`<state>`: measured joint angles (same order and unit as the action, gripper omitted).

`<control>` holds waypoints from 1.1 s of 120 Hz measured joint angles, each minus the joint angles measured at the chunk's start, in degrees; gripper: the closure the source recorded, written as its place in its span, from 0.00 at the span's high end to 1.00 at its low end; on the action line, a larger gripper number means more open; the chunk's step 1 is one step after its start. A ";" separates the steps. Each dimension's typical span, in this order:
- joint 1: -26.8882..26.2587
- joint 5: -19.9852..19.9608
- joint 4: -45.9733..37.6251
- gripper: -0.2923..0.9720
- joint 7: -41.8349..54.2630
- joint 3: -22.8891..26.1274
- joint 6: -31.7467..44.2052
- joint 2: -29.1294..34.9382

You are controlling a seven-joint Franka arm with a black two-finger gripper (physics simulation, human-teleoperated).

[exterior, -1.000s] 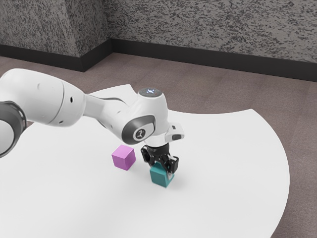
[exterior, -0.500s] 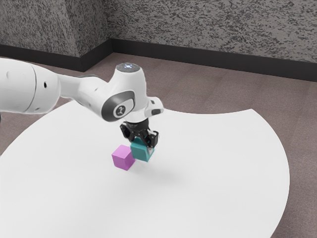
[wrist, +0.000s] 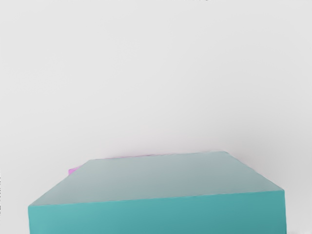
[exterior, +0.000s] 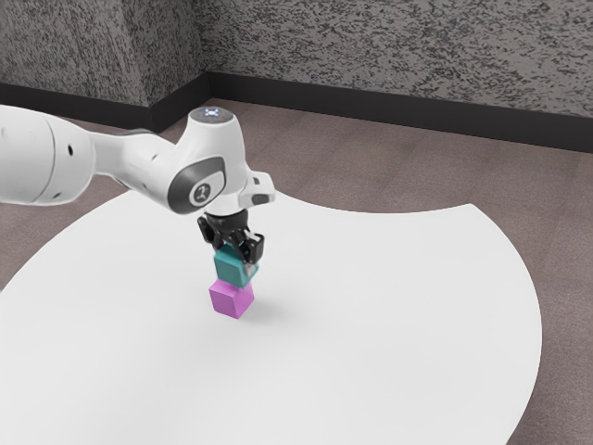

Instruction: Pick up the blue block with one arm, and put the blue block on the pink block with one arm

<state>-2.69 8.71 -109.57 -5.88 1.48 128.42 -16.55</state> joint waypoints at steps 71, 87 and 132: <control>0.00 -5.67 -0.84 0.50 8.10 -3.20 -1.36 1.31; -0.02 -5.81 -1.16 0.50 8.51 -3.39 -1.29 1.16; -0.03 -6.05 -1.19 0.55 9.50 -3.42 -0.93 1.14</control>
<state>-2.73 2.66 -110.77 3.61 -1.93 127.49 -15.42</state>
